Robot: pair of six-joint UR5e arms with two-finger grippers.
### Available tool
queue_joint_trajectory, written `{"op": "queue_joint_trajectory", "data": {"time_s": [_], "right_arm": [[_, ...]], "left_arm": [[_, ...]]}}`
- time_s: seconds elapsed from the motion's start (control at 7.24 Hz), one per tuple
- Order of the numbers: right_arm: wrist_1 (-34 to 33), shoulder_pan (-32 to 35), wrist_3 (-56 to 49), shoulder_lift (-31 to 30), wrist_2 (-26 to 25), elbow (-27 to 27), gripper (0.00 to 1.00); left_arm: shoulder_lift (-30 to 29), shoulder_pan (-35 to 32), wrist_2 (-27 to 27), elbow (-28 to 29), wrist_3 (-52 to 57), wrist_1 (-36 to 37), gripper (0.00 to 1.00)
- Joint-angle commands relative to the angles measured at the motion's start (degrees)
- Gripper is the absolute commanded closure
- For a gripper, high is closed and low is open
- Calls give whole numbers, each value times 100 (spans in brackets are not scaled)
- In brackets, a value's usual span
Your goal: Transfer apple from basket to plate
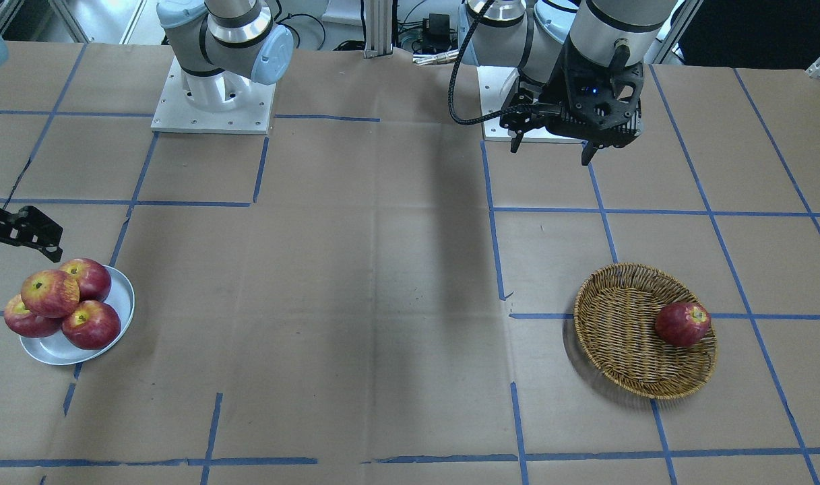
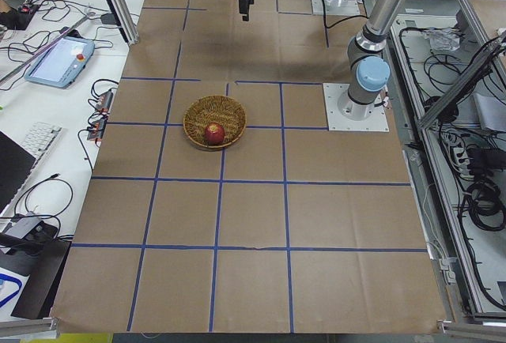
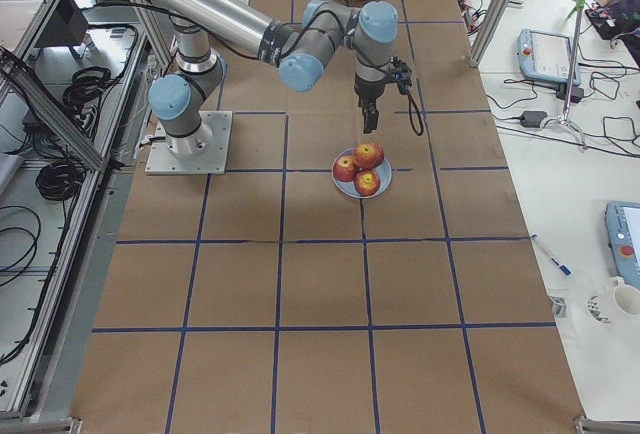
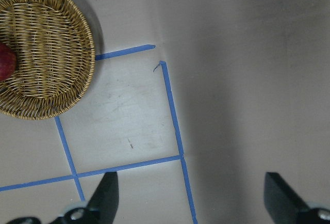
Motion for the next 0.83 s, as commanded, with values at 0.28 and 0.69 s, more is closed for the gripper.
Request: {"op": "queue_joint_trajectory", "data": {"time_s": [0.28, 0.69], "right_arm": [[836, 1713, 2057, -686, -58, -161, 0], [1013, 2183, 2404, -828, -41, -117, 0]], "left_arm": [[-6, 3, 0, 0, -2, 0, 1], [-6, 3, -9, 0, -2, 0, 1]]}}
